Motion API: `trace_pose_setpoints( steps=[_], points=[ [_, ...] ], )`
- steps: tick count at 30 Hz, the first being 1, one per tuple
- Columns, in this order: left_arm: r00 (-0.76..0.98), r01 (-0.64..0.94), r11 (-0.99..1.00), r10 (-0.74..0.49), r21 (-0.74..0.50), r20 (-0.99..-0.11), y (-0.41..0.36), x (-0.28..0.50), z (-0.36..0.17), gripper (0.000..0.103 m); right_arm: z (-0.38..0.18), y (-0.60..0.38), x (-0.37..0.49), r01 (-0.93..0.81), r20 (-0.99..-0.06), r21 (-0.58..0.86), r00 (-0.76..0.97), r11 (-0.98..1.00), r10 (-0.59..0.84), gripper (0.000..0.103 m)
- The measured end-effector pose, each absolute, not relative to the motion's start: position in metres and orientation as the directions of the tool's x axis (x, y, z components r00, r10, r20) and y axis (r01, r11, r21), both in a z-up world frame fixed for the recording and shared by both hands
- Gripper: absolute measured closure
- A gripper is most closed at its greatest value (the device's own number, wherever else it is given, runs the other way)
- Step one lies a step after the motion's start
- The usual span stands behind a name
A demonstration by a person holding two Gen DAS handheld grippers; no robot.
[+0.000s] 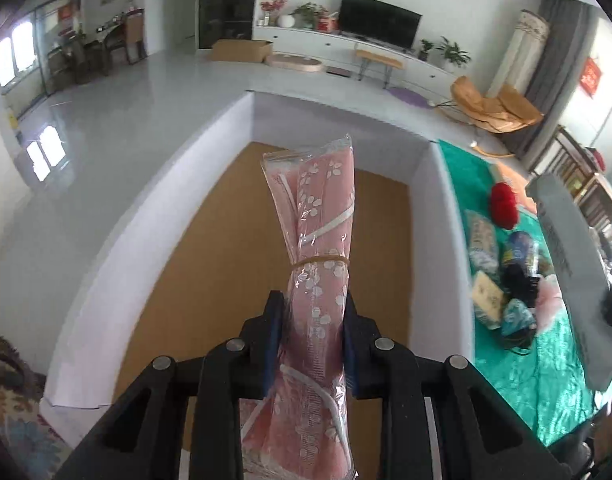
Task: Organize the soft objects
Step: 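Drop the pink cloth and wipes pack into the white box with both tools, then return both tools to the table beside the remaining pile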
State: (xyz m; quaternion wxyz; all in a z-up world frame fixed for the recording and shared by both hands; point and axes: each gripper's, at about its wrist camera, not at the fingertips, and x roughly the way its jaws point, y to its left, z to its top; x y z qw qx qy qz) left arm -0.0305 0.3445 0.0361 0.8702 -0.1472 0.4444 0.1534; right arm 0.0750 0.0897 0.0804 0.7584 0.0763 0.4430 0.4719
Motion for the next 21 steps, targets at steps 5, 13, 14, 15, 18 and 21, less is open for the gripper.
trace_pose_setpoints(
  steps=[5,13,14,15,18,21],
  points=[
    [0.551,-0.490,0.857,0.162,-0.160,-0.818,0.355,-0.042,0.016,0.005,0.064,0.105,0.070,-0.669,-0.582,0.550,0.123,0.501,0.804,0.022],
    [0.677,-0.284,0.926,0.010,-0.249,-0.736,0.271,-0.013,0.027,0.005,0.010,-0.035,0.090,-0.462,-0.688,0.280,0.515,0.841,0.512,0.021],
    [0.683,-0.230,0.942,-0.023,-0.246,-0.730,0.250,-0.010,0.028,0.005,-0.004,-0.057,0.091,-0.396,-0.709,0.201,0.572,0.896,0.412,0.021],
    [0.682,-0.162,0.958,-0.065,-0.238,-0.728,0.224,-0.007,0.027,0.005,-0.018,-0.080,0.095,-0.323,-0.729,0.140,0.606,0.936,0.318,0.021],
    [0.640,0.013,0.979,-0.163,-0.202,-0.751,0.154,0.001,0.015,0.005,-0.063,-0.138,0.098,-0.142,-0.775,0.034,0.621,0.989,0.116,0.021],
    [0.563,0.108,0.978,-0.206,-0.176,-0.800,0.096,0.010,-0.022,0.005,-0.084,-0.173,0.092,-0.054,-0.784,-0.021,0.621,0.998,0.017,0.021]
  ],
)
